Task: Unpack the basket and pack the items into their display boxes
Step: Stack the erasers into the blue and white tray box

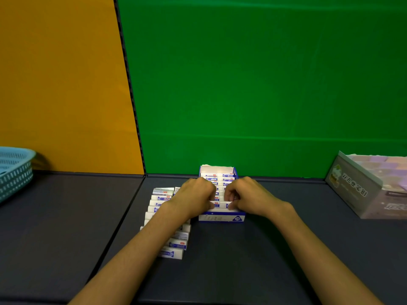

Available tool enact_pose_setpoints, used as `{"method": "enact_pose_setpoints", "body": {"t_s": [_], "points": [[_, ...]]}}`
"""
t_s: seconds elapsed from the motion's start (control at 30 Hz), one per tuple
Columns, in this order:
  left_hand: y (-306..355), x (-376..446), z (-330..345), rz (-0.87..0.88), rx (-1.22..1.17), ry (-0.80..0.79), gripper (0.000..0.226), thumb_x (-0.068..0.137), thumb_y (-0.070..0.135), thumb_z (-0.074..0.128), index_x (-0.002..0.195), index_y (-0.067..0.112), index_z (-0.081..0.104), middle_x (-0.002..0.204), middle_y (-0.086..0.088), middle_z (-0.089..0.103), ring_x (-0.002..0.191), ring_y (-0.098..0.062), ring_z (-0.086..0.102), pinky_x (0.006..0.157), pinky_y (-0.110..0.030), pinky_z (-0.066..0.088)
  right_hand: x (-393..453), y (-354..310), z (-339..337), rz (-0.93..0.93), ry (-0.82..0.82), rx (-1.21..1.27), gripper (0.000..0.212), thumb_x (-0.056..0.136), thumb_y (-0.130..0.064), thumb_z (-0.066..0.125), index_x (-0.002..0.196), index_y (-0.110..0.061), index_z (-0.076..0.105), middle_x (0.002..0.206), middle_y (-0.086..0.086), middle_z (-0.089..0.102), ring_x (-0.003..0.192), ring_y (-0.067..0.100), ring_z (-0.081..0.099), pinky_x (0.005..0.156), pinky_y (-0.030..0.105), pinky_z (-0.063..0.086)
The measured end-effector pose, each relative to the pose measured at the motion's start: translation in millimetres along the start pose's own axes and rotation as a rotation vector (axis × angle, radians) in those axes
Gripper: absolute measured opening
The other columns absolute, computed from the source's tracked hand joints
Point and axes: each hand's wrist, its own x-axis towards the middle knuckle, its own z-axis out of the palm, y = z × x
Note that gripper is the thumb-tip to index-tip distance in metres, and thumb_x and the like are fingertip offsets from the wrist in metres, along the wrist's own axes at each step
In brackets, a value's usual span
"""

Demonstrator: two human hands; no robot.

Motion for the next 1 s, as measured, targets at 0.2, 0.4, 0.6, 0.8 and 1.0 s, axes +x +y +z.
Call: {"method": "enact_pose_setpoints", "body": {"t_s": [0.2, 0.4, 0.6, 0.8, 1.0], "points": [[-5, -1, 4, 0.012, -0.023, 0.016, 0.016, 0.085, 0.028, 0.074, 0.095, 0.018, 0.068, 0.095, -0.002, 0.068, 0.089, -0.022, 0.063, 0.075, -0.032, 0.048, -3, 0, 3, 0.017, 0.03, 0.02, 0.018, 0.077, -0.018, 0.084, 0.086, -0.026, 0.069, 0.082, -0.011, 0.066, 0.075, 0.001, 0.061, 0.068, 0.02, 0.05], [-12, -5, 6, 0.052, -0.115, 0.05, 0.022, 0.087, 0.034, 0.072, 0.102, 0.02, 0.067, 0.101, 0.002, 0.066, 0.09, -0.018, 0.06, 0.078, -0.034, 0.052, -3, 1, 2, 0.015, -0.006, 0.065, 0.018, 0.078, -0.019, 0.084, 0.088, -0.024, 0.07, 0.082, -0.011, 0.067, 0.075, -0.001, 0.061, 0.064, 0.013, 0.044], [-49, -17, -13, -0.028, -0.253, 0.17, 0.019, 0.094, 0.038, 0.064, 0.108, 0.027, 0.068, 0.106, 0.009, 0.066, 0.095, -0.008, 0.059, 0.086, -0.034, 0.053, -3, -7, -5, -0.016, 0.117, 0.098, 0.006, 0.086, -0.024, 0.076, 0.091, -0.024, 0.074, 0.084, -0.013, 0.068, 0.075, -0.003, 0.06, 0.066, 0.017, 0.046], [-99, -35, -24, -0.173, -0.203, 0.14, 0.025, 0.096, 0.035, 0.062, 0.117, 0.024, 0.067, 0.121, 0.005, 0.066, 0.111, -0.013, 0.059, 0.095, -0.035, 0.051, 18, -35, -5, -0.089, 0.217, 0.048, 0.011, 0.093, -0.022, 0.066, 0.1, -0.022, 0.074, 0.098, -0.009, 0.071, 0.089, 0.005, 0.06, 0.079, 0.026, 0.05], [-124, -45, -17, -0.251, -0.13, 0.109, 0.024, 0.095, 0.037, 0.062, 0.115, 0.026, 0.068, 0.116, 0.004, 0.068, 0.105, -0.016, 0.061, 0.085, -0.033, 0.05, 50, -73, 7, -0.161, 0.232, -0.065, 0.017, 0.096, -0.029, 0.062, 0.107, -0.024, 0.073, 0.105, -0.007, 0.071, 0.102, 0.016, 0.057, 0.091, 0.036, 0.046]]}}
